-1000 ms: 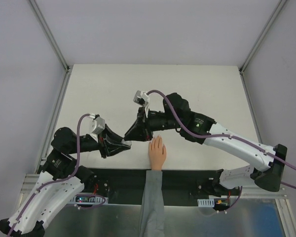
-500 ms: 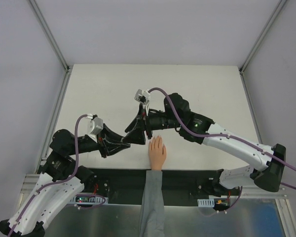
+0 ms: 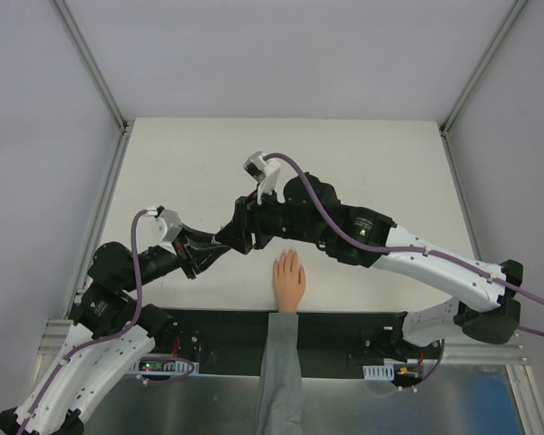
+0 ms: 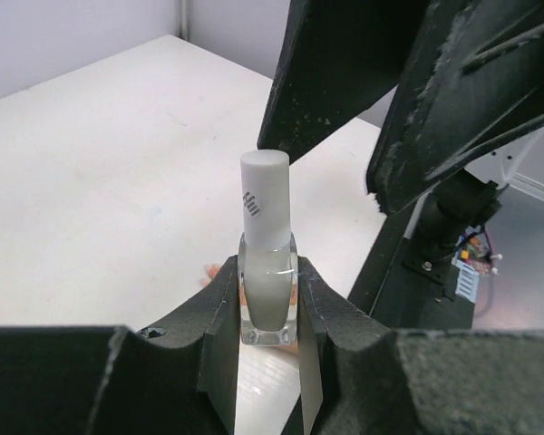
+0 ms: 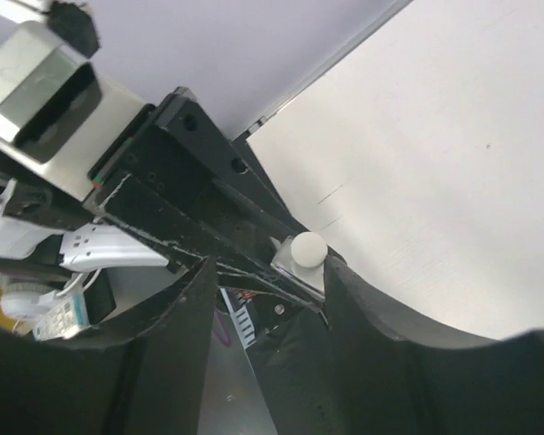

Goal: Paint the nails

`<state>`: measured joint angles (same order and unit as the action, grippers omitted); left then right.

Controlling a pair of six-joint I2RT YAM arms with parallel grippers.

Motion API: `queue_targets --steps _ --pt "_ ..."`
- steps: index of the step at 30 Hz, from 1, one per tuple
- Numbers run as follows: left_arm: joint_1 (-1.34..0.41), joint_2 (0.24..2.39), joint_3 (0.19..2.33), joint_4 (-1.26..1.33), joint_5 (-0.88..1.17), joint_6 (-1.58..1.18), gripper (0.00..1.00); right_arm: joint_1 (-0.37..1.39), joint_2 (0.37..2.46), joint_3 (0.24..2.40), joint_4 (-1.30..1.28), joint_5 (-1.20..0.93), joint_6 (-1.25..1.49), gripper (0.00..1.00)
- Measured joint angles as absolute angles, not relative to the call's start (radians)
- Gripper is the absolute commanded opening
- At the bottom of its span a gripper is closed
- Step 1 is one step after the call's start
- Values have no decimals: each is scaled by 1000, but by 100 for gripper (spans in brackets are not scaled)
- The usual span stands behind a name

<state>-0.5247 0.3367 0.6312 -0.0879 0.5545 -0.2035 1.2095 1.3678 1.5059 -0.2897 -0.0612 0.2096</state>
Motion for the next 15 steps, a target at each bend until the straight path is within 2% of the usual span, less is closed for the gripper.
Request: queue_targets --steps 2,6,7,8,12,13,14,15 --pt "-524 335 631 -89 537 -197 0 1220 1395 1535 -305 -12 213 41" --pt "-525 333 631 -93 537 -192 0 1220 1449 1561 -314 41 231 40" --pt "-525 331 631 -93 537 -192 0 1221 1459 1562 -316 49 233 39" --pt "-525 327 631 -93 537 -192 0 1222 1466 1562 -324 57 235 33" --pt "-525 318 631 -103 532 -193 0 1228 1472 1565 -334 64 244 27" --pt "-525 317 631 -103 532 -193 0 1229 1472 1566 -334 62 244 19" --pt "-525 316 631 -103 532 -194 0 1229 1472 1566 -333 57 243 0" --pt "-525 316 631 -104 533 -195 0 1229 1472 1566 -330 41 237 0"
